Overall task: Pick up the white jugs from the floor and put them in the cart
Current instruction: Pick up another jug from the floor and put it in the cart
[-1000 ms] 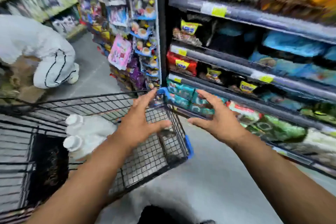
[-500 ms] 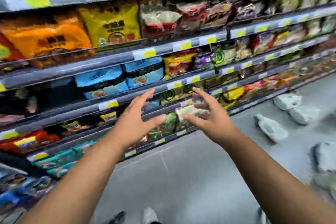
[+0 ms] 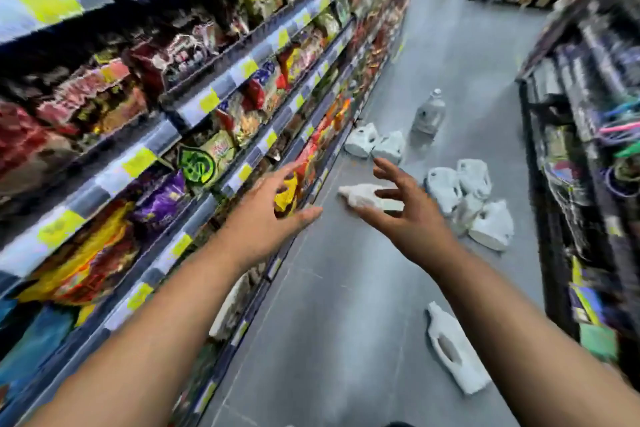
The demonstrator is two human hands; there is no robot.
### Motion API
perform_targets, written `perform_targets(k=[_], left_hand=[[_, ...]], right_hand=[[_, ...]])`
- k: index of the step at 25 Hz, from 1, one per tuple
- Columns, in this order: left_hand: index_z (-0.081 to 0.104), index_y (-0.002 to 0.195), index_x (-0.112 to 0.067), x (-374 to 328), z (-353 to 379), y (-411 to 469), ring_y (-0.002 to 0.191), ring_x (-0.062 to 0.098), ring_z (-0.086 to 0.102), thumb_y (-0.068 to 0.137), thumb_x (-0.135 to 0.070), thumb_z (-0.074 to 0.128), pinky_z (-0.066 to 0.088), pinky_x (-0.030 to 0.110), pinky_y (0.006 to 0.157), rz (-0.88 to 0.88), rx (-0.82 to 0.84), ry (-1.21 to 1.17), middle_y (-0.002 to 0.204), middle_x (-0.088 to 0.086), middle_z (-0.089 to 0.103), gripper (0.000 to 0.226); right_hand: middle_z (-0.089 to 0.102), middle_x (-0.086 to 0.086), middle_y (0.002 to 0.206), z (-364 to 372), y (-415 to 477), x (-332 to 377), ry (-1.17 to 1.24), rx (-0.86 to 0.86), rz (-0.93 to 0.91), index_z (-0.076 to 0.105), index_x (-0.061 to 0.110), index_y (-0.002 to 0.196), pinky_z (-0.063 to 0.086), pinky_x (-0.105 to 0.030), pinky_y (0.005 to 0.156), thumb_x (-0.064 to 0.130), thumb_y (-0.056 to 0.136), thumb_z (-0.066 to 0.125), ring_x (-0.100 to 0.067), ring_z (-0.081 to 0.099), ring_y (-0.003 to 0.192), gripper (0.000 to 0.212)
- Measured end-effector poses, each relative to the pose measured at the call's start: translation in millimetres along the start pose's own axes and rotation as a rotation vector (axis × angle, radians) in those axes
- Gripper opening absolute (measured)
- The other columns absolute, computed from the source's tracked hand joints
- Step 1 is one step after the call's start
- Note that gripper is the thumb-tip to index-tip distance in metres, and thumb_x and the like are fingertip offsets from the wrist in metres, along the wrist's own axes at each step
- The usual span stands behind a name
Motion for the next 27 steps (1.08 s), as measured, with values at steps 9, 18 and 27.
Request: perform_targets(k=[9,18,27], left_hand=[[0.035,0.144,-0.041,14.6,89.1,214.2,0.126,0.003,0.045,0.081,-0.048,0.07,0.037,0.03,0.108,0.012,0.229,-0.03,0.145,-0.011,0.043,0.072],[0.038,0.143,-0.04,70.3,162.3,406.7,0.121,0.008,0.049,0.082,-0.05,0.069,0.041,0.04,0.107,-0.215,0.204,0.005,0.141,-0.003,0.048,0.069],[0.03,0.147,-0.04,204.9,240.0,586.8,0.12,0.015,0.051,0.085,-0.043,0.07,0.043,0.037,0.104,-0.418,0.274,-0.052,0.134,-0.003,0.049,0.073]], right_hand=[[0.051,0.015,0.133,-93.5,123.6,-105.9,-0.045,-0.259,0.207,0.038,0.052,0.129,0.052,-0.034,0.091,0.032,0.078,0.078,0.001,0.054,0.11,0.068],[0.048,0.01,0.132,-151.9,320.7,-221.6,-0.13,-0.128,0.324,0.041,0.042,0.138,0.051,-0.034,0.091,0.032,0.081,0.076,-0.01,0.055,0.111,0.068],[0.048,0.005,0.134,-135.9,484.3,-391.9,-0.196,-0.099,0.496,0.04,0.04,0.14,0.048,-0.04,0.097,0.038,0.081,0.073,-0.012,0.055,0.108,0.068]])
Point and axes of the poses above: each hand's wrist, its own y-axis towards the middle knuckle, its own z-axis out of the palm, x = y × z, the point moved 3 cm from there along y, towards the middle knuckle
